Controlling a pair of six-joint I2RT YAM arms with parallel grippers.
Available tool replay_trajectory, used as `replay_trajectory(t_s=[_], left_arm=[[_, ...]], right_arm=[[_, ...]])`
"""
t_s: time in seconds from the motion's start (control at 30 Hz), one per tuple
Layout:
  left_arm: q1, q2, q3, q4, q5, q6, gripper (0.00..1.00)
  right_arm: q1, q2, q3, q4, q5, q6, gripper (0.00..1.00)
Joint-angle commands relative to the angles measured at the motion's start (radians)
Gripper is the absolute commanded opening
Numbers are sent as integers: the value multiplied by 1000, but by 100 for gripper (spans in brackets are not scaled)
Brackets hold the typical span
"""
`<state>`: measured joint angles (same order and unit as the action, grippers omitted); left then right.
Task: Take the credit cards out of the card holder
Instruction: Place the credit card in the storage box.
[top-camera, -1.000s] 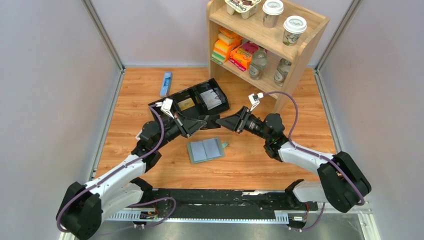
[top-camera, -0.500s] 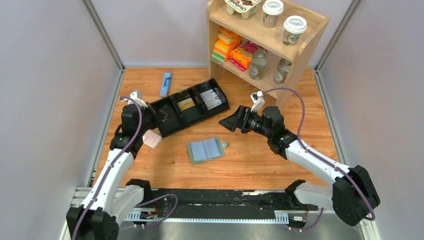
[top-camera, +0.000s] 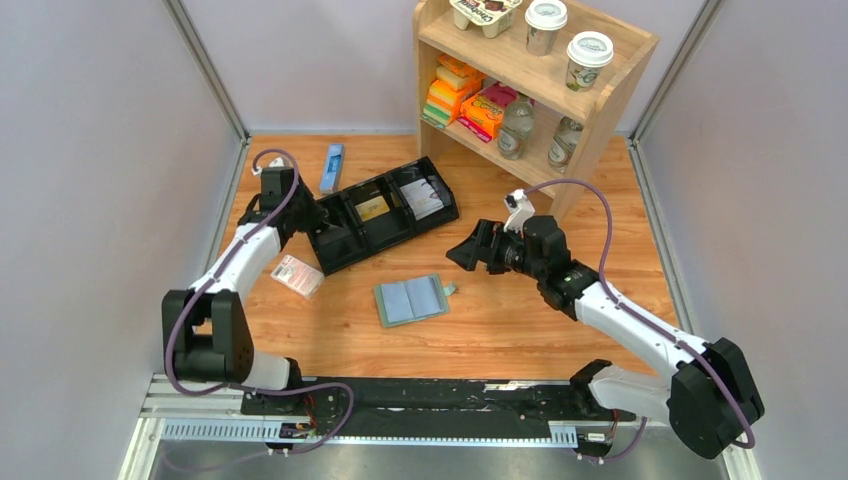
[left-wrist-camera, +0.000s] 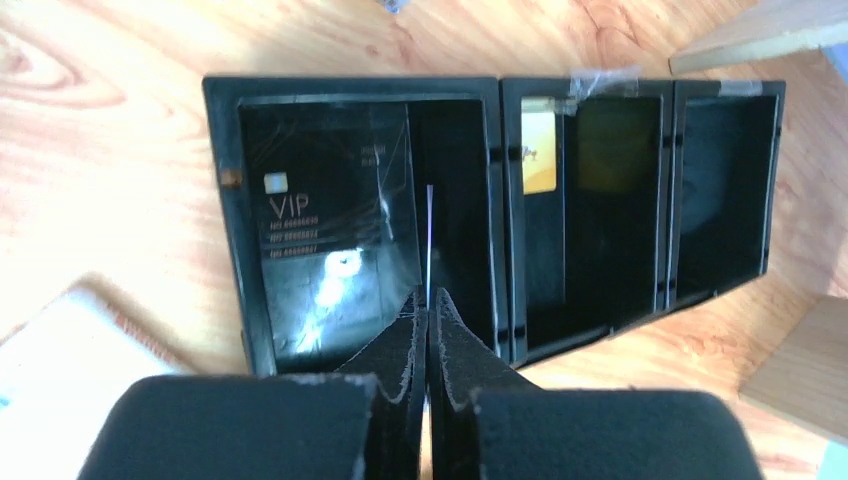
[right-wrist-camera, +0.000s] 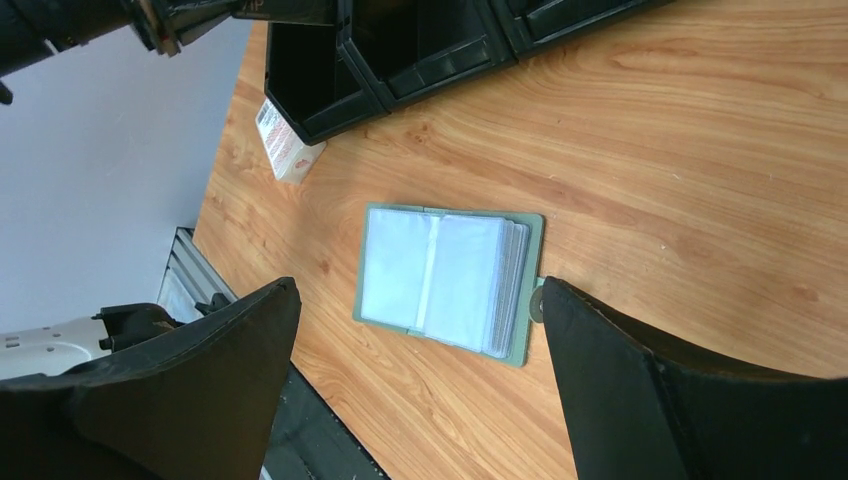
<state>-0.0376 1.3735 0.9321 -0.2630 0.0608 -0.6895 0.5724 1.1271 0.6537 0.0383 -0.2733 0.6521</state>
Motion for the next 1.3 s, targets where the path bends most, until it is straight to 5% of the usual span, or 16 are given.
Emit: replay_trajectory(t_s=[0.0,0.73,1.27], left_arm=[[5,87,88,21,-33,21,0],[5,312,182,2,1,85,1],[-5,205,232,-102,-58,156,52]], right_arm=[[-3,-38,26,-12,26,-39,94],[-3,-41,40,-34,22,-60,95],[-3,-32,69,-115,55,-107,95]])
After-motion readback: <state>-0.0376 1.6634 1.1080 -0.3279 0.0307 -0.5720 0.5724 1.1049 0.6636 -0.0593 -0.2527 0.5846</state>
